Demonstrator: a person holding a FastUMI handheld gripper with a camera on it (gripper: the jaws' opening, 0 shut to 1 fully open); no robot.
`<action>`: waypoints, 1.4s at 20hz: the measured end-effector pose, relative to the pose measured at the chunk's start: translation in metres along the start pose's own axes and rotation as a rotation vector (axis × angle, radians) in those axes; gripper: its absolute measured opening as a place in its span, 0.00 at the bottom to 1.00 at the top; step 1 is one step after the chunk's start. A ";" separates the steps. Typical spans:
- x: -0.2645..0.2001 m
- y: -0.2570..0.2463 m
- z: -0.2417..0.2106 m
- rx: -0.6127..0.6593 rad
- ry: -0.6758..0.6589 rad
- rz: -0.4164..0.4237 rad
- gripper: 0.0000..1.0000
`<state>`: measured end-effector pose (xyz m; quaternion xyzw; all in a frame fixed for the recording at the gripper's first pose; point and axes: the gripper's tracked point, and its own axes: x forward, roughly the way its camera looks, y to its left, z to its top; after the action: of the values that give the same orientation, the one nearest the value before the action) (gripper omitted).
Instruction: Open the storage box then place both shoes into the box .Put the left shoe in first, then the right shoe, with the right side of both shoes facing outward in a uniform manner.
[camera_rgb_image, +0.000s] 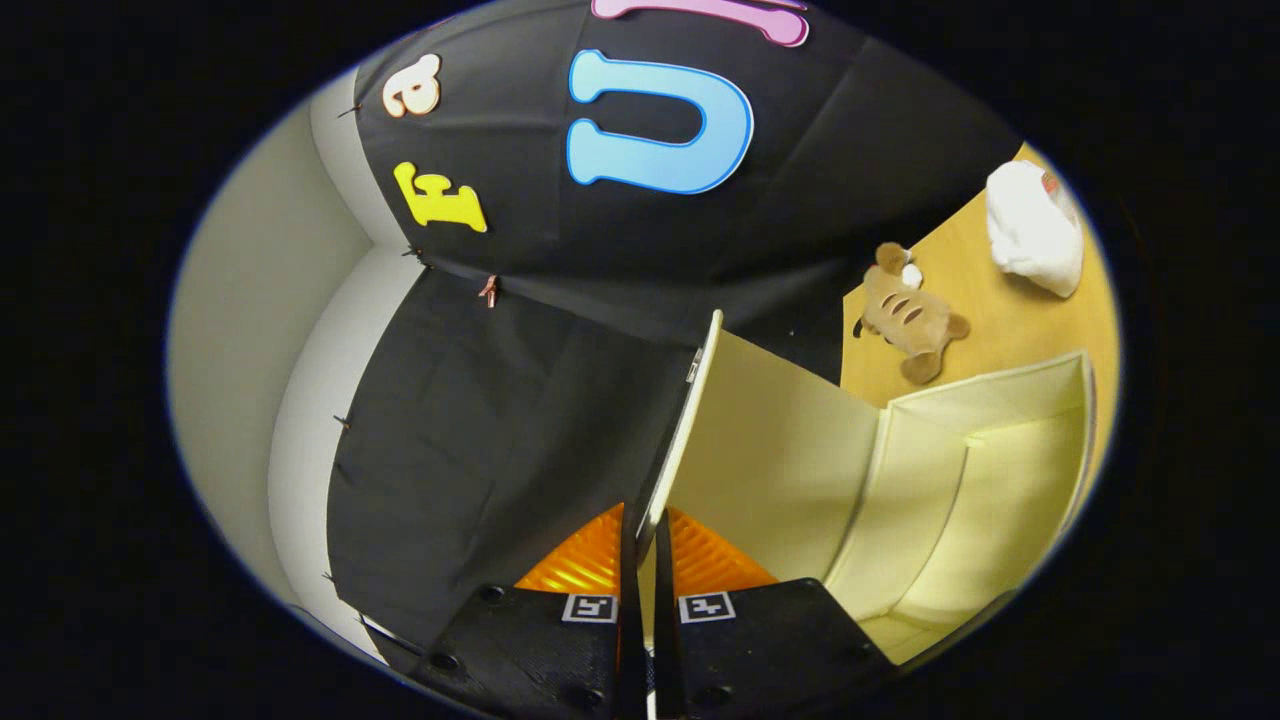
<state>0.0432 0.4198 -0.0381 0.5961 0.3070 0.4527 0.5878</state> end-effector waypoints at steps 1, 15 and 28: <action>0.014 -0.001 -0.005 0.007 -0.001 -0.007 0.08; 0.069 -0.020 -0.044 -0.117 0.050 -0.141 0.68; -0.127 -0.008 0.026 -0.626 -0.144 -0.368 0.91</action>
<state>0.0172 0.2955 -0.0659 0.3525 0.2138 0.3683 0.8333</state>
